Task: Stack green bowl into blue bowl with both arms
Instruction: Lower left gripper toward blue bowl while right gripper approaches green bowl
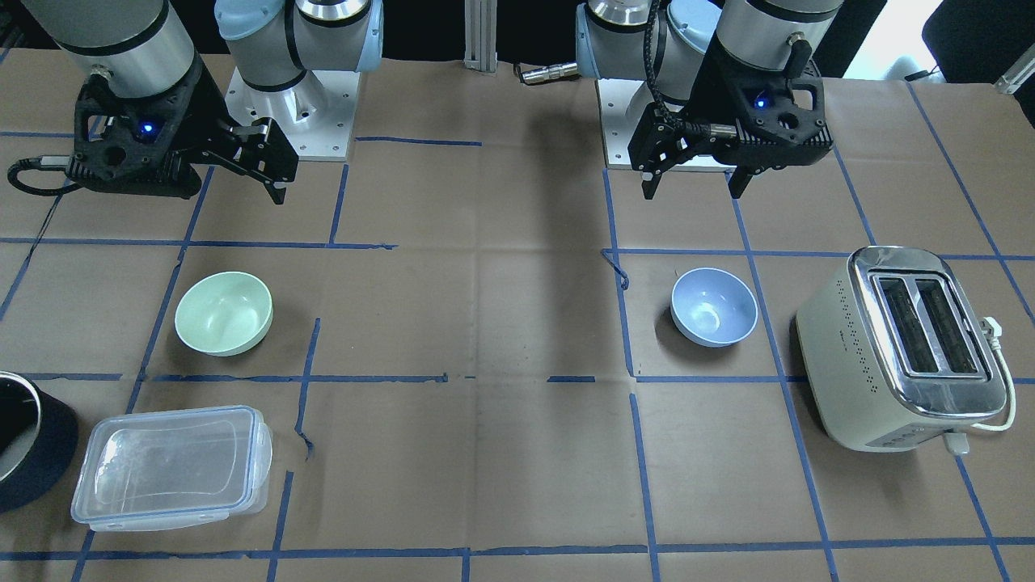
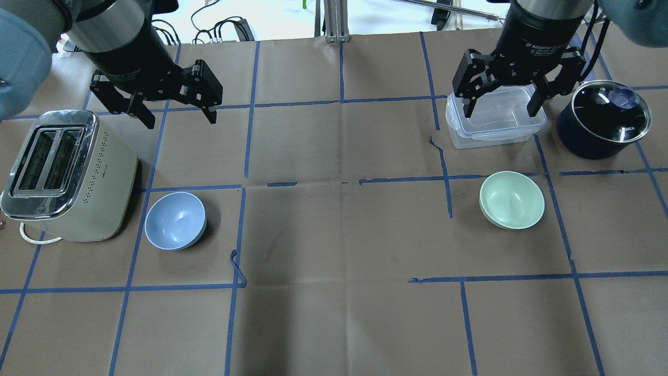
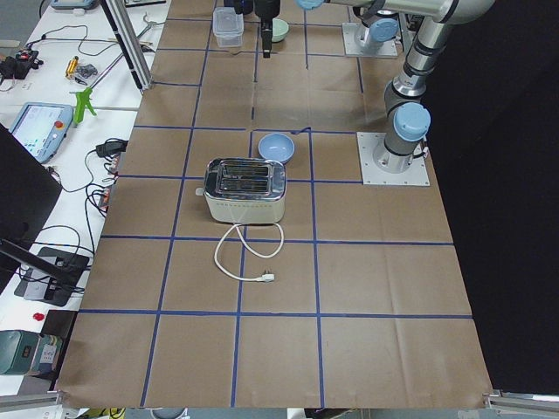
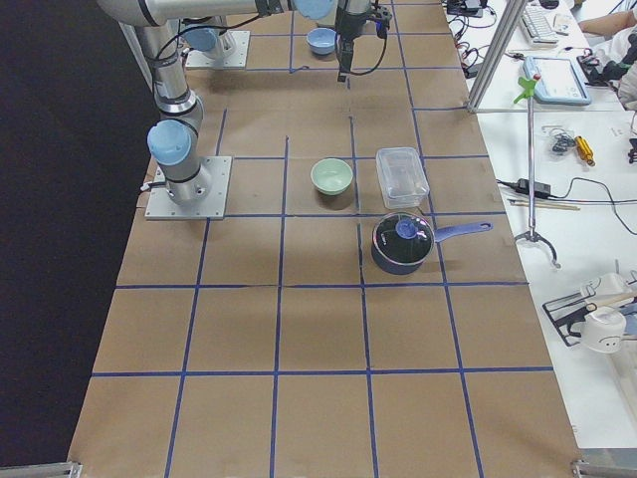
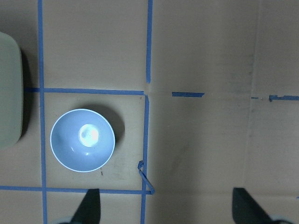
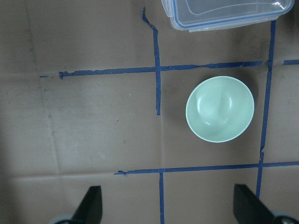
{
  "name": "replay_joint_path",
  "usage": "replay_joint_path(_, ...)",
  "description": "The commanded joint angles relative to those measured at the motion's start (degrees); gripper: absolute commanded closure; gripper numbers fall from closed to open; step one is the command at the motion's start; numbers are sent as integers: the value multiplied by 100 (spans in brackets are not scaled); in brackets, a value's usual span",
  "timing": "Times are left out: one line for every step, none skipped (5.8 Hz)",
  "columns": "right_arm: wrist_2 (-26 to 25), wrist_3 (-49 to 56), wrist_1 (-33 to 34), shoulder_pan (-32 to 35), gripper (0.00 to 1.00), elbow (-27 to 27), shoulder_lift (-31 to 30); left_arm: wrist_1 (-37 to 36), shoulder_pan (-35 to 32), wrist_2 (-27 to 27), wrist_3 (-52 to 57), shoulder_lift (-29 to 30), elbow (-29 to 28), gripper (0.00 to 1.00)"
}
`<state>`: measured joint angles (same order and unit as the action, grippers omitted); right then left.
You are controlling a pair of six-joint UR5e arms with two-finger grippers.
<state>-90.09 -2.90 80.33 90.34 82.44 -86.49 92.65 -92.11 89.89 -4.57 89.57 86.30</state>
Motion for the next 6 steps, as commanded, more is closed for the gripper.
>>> replay_joint_path(0, -9, 0, -8, 0, 0, 0, -10, 9, -15, 52, 16, 0, 2)
replay_joint_path(0, -9, 0, -8, 0, 0, 0, -10, 9, -15, 44, 17, 0, 2)
replay_joint_path(-17, 78, 0, -95, 0, 61, 26, -10, 9, -15, 35, 17, 0, 2)
replay_joint_path(-61, 296, 0, -296, 0, 88, 26, -2, 104, -24, 52, -79, 0, 2)
replay_joint_path(-53, 864, -52, -716, 0, 114, 26, 16, 123, -7, 78, 50, 18, 2)
replay_joint_path(-44, 1453, -44, -1181, 0, 201, 26, -10, 227, 11, 79, 200, 383, 2)
